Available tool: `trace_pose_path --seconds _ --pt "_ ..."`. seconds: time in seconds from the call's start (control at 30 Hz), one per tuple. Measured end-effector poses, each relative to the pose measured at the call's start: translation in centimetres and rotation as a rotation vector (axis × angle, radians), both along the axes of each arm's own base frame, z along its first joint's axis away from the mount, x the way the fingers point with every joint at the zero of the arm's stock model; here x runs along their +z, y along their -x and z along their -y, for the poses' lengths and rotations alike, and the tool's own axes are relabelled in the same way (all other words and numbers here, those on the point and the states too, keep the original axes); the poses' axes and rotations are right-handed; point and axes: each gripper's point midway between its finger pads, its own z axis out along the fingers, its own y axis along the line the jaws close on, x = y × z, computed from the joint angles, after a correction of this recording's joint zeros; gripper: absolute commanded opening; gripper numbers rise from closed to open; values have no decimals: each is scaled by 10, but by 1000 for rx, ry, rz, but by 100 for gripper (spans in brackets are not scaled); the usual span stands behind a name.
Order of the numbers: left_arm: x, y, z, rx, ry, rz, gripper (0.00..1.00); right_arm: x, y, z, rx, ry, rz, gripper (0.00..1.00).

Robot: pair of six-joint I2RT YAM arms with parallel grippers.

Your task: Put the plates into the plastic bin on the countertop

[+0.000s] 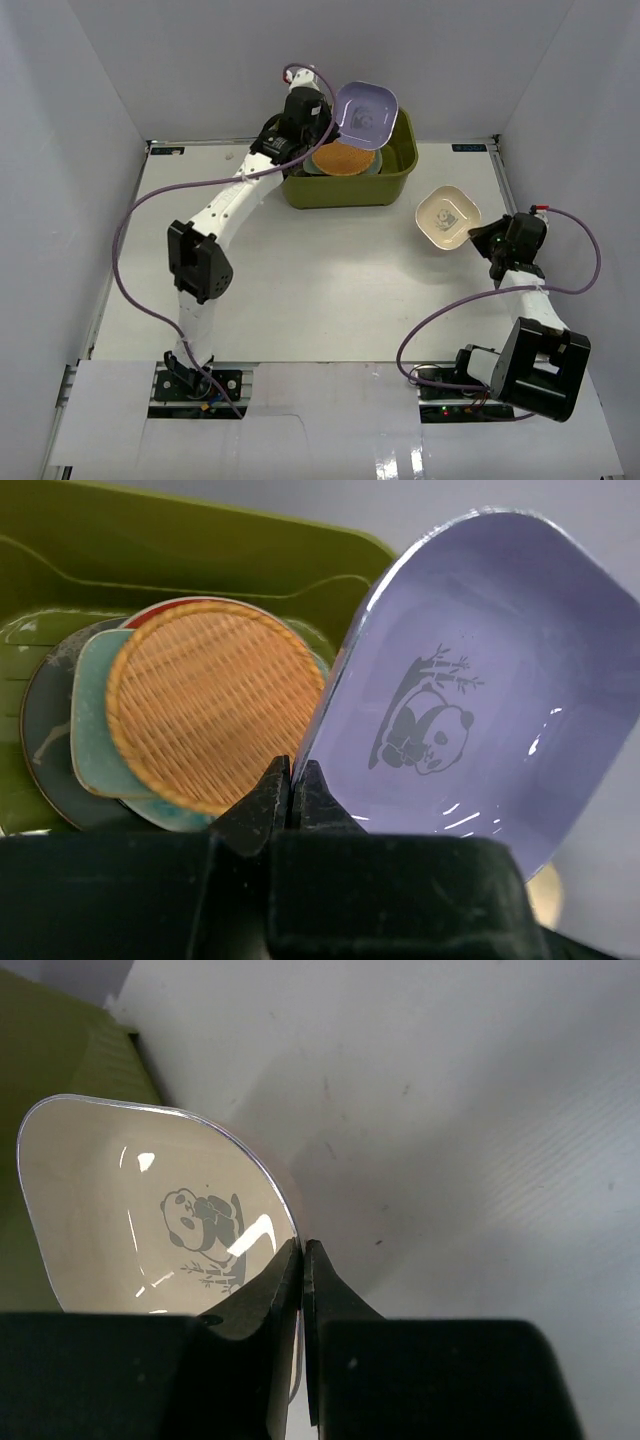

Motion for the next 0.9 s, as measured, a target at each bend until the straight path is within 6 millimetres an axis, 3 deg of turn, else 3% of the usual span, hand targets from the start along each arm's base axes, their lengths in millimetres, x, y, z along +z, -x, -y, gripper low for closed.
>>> trace_pose_path --seconds 0.1,0.17,0.27,0.33,0.4,0.43,0.47,0.53,0.57,0.67,0.7,0.8,0.9 --pt "-35 -33 2 46 -67 -38 0 18 -6 -10 38 10 47 8" --pt "-73 -47 2 64 -129 -92 0 33 -9 -13 49 19 81 8" --pt "-134 -51 -6 78 -224 -197 0 60 -15 -12 52 40 138 8" --pt "-158 -51 -8 82 -247 -244 0 84 -22 -11 62 55 184 8" --pt "-160 -53 -10 84 -246 -244 3 116 -31 -12 85 70 245 8" --pt "-157 -54 -11 87 -247 -238 8 131 -34 -14 97 78 278 8" --pt "-155 -57 -13 90 -247 -229 20 148 -37 -17 113 87 311 8" --pt "-152 -60 -16 94 -249 -218 30 179 -46 -27 148 112 367 8" --pt "-152 -62 -19 99 -256 -216 46 194 -51 -38 180 130 394 8" --pt "-153 -65 -29 110 -268 -218 67 228 -69 -82 301 158 450 8" --pt "-152 -68 -32 114 -264 -216 78 233 -74 -100 344 161 456 8" --pt "-148 -70 -38 114 -256 -206 93 240 -92 -143 436 181 460 8" --pt "-134 -65 -43 101 -232 -193 98 236 -113 -177 502 202 424 8"
